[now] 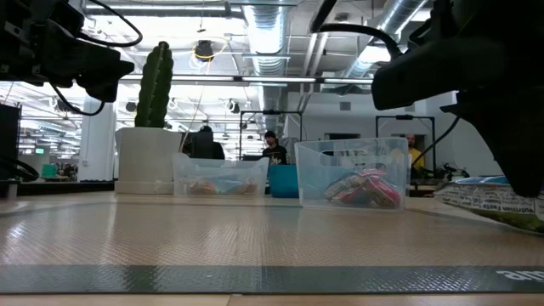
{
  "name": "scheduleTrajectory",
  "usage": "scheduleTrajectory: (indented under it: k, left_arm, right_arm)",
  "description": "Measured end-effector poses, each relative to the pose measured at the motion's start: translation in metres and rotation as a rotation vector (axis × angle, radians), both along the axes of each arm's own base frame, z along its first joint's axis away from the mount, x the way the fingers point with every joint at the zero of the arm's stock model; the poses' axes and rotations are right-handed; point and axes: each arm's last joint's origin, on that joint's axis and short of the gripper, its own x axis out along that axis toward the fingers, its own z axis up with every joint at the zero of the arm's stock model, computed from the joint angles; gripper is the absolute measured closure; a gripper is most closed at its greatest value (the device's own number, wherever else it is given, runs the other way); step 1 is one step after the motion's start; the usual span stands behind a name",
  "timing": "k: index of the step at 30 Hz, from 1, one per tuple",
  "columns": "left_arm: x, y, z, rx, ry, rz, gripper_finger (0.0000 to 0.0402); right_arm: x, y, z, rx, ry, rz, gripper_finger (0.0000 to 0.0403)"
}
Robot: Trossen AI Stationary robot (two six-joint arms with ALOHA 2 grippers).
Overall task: Pick and place Granola Bars by type
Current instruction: Put the red granola bar into the bottom transparent bin
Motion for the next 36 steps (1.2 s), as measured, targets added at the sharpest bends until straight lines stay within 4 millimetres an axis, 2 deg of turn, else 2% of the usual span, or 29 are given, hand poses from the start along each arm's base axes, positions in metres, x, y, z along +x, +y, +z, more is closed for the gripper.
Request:
scheduleTrajectory:
  k: [5, 14, 21, 29, 36]
  left_arm:
    - [0.0, 0.0, 0.0, 0.0, 0.0, 0.0, 0.0266]
    - [0.0, 0.0, 0.0, 0.0, 0.0, 0.0, 0.0266]
    - [0.0, 0.0, 0.0, 0.0, 0.0, 0.0, 0.0266]
    - [0.0, 0.0, 0.0, 0.0, 0.0, 0.0, 0.0266]
    - [0.0, 0.0, 0.0, 0.0, 0.0, 0.0, 0.0266]
  right_arm:
    - [0.0, 0.001, 0.0, 0.003, -0.003, 0.003, 0.0387]
    - [0.003, 0.0, -0.001, 0.022, -0.025, 0.024, 0.0312]
    - [0.004, -0.004, 0.0, 0.008, -0.011, 0.069, 0.0279]
    - [0.002, -0.004, 0.01, -0.018, 0.016, 0.077, 0.0242]
    - [-0.002, -0.003, 0.004, -0.01, 0.025, 0.106, 0.0183]
